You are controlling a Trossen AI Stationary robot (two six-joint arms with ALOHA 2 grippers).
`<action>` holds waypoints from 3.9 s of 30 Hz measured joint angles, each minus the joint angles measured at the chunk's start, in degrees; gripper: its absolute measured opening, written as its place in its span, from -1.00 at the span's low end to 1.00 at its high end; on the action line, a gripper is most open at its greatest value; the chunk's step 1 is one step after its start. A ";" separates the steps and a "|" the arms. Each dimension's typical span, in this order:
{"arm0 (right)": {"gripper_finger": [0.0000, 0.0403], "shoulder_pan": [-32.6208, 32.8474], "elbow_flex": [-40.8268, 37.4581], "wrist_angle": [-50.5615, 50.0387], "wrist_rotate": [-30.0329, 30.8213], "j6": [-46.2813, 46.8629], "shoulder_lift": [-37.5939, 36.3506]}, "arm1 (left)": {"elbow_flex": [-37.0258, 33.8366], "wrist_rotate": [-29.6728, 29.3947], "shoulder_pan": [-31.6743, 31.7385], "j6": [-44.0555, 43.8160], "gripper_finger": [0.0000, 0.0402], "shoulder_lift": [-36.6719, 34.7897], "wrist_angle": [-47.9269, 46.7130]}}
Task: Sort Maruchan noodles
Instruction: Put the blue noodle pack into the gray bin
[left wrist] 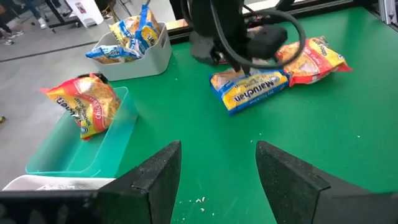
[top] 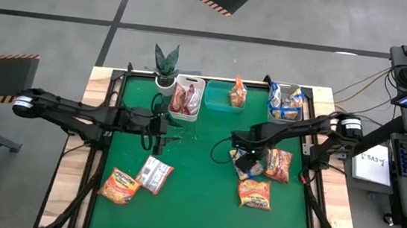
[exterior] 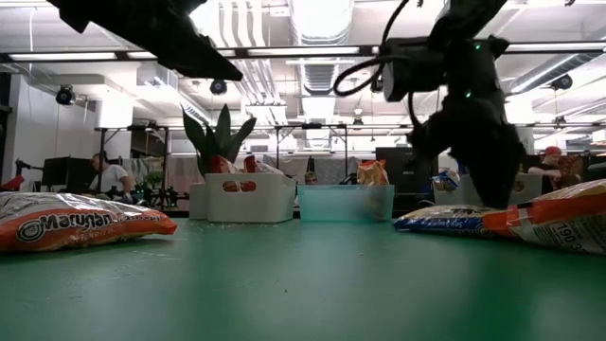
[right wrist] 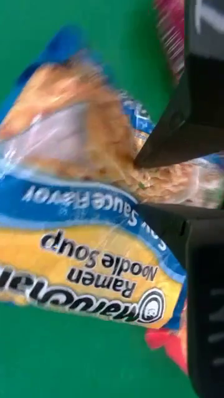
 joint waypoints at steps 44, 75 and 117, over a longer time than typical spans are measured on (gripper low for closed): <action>0.44 -1.76 -15.40 43.04 -3.82 9.71 -6.55 | 0.08 11.10 0.02 -12.49 -0.59 37.87 21.26; 0.62 -0.66 -18.81 82.83 -5.37 9.27 7.76 | 0.11 10.60 0.79 -14.95 -0.80 41.72 24.70; -0.91 -0.78 -18.61 90.59 -1.76 6.92 10.28 | -0.17 9.29 0.92 -13.67 -0.81 39.31 23.26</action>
